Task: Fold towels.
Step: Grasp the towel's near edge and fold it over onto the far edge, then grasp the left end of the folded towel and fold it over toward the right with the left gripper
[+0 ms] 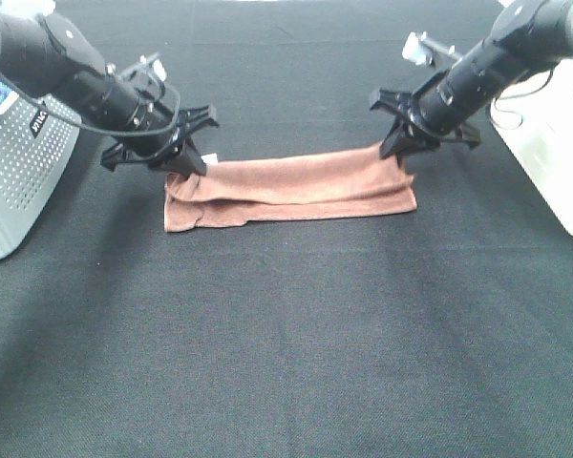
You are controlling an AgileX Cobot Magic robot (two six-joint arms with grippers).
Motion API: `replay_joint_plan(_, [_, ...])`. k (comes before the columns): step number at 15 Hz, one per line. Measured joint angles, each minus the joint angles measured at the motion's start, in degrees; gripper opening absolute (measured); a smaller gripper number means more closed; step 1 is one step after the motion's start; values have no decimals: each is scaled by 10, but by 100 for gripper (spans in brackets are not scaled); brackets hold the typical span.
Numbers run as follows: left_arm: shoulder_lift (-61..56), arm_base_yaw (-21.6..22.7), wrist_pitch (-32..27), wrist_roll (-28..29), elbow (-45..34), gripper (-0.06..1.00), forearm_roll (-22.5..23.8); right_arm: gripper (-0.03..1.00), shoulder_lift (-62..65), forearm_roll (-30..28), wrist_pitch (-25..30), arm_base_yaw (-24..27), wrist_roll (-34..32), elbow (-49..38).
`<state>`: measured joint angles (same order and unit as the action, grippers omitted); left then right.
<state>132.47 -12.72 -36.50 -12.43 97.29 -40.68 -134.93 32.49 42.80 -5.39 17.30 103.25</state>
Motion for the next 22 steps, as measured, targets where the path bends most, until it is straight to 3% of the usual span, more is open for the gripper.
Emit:
replay_joint_plan(1, [1,0,-3,0,0,20,1,34,-1,-1,2,0,0,0])
replay_joint_plan(2, [-2,0,-13,2,1,45,5,56,1,-7,17,0,-1,7])
replay_joint_plan(3, [-8,0,-15,2,1,61,14,68,6,-15,32,0,-2,8])
replay_joint_plan(4, [-15,0,-18,6,3,71,32,72,13,-26,51,0,-9,8])
replay_joint_plan(5, [-22,0,-22,22,6,74,54,75,25,-40,73,0,-25,8])
replay_joint_plan(6, [-22,0,-22,22,6,74,54,75,25,-40,73,0,-25,8])
replay_joint_plan(9, [-25,0,-58,145,6,75,183,76,45,-74,129,0,-52,9])
replay_joint_plan(13, [-23,1,-36,188,6,75,207,76,46,-79,132,0,-60,9])
replay_joint_plan(16, [1,1,-26,189,6,75,177,76,46,-80,130,0,-60,9])
replay_joint_plan(19, [21,1,-23,162,7,69,103,76,46,-81,125,0,-60,9])
replay_joint_plan(20, [26,1,-22,149,7,63,73,76,46,-83,121,0,-60,9])
replay_joint_plan(22, [35,1,-18,142,7,39,43,76,46,-85,120,0,-60,9])
